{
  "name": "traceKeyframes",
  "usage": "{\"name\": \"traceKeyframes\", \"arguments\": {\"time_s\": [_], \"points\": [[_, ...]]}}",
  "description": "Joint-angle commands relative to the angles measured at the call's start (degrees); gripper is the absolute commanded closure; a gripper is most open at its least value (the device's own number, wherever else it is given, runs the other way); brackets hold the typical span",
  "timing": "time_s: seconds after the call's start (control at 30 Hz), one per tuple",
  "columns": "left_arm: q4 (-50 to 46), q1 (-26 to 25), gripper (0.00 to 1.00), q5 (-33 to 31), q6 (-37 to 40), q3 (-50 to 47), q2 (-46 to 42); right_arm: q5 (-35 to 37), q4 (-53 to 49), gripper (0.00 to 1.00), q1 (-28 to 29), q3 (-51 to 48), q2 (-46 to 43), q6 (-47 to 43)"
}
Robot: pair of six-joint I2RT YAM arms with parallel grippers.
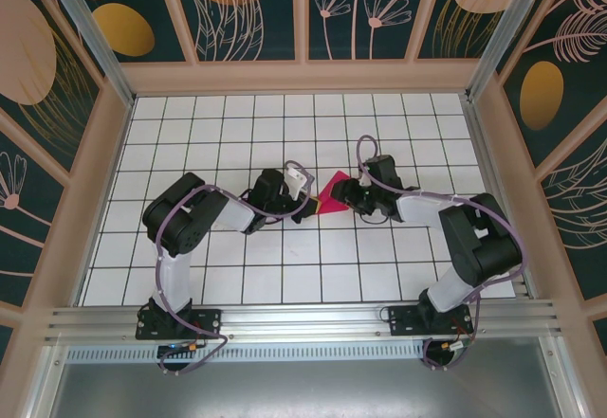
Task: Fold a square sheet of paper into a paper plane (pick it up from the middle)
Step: Fourth fold the wing at the center of the table.
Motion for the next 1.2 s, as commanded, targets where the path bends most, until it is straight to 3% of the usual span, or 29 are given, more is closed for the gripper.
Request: {"name": "traceKeyframes", "arguments": {"time_s": [0.0,0.47,1.17], "points": [[-4.70,0.06,1.00,2.42,-4.54,2.11,-0.11,1.62,0.88,0.49,-0.39,-0.48,-0.90,-0.05],[-8.22,0.06,1.00,1.91,-13.87,6.05,1.85,1.77,-0.06,0.51,-0.39,3.60,4.16,-1.14],[-10.41,0.23,1.00,-1.66,-18.37,7.24,3.63,5.66,-4.98,0.54,-0.38,6.59,9.14,-2.24]]}}
